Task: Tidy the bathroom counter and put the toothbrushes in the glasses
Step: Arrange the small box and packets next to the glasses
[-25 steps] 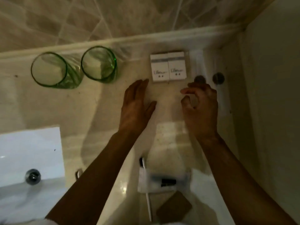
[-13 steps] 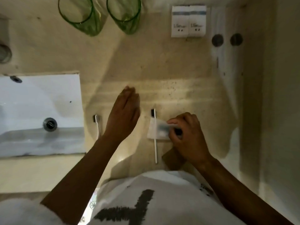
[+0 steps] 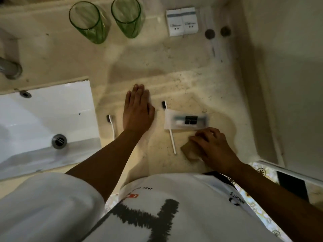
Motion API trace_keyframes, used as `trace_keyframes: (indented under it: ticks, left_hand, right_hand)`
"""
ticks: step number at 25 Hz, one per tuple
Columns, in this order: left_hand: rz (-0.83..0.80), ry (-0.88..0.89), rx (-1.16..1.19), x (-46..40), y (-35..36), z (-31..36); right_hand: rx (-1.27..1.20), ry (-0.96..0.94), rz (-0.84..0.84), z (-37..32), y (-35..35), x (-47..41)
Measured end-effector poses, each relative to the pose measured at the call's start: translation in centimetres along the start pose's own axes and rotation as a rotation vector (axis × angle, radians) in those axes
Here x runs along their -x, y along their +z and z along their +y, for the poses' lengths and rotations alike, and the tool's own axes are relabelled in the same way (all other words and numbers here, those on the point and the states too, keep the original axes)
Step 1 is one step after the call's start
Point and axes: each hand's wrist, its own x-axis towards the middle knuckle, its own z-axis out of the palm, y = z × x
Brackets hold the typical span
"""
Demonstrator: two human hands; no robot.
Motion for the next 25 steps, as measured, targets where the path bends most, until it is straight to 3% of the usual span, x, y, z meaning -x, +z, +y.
trace_keyframes:
  ticks: [2,4,7,9,11,14,19,25]
  left_hand:
    - [-0.005,0.005,0.0,0.0,0.0,-0.2]
    - [0.008,0.006,0.002,0.1,0.1,-0.2]
    - [0.03,0.008,0.026,-0.3,-0.2,0.0]
    - [0.042,-0.008,0.018,-1.4,-0.7,-0.1]
    - [0.043,-0.1,0.013,-2.8,-1.2,-0.6]
    - [0.042,-0.144,-0.02,-7.1,-1.4,-1.0]
    - [-0.009,0.148,-0.089,-11.1,-0.7,-1.2]
    - [-0.04,0.139,-0.114,-11.4,-0.9,-1.4]
  right_hand:
    - [-0.079,0.096,0.006,-0.3,-0.4,0.3]
    - [-0.316,0.221,0.019,-1.1,-1.4,0.7]
    - [-1.023,0.469,0.16,-2.7,-3.6,0.0]
    - [-1.52,0.531,0.216,-3.3,-5.3,-1.6]
    - [-1.705,0.537,0.197,-3.1,-6.7,-3.4]
    - [-1.563,0.476,0.174,-1.9,-8.5,-6.9]
    - [-0.744,0.427,0.198,2.4,-10.5,-13.2]
    - [-0.646,0.289,0.311,4.7,-9.2,-17.6]
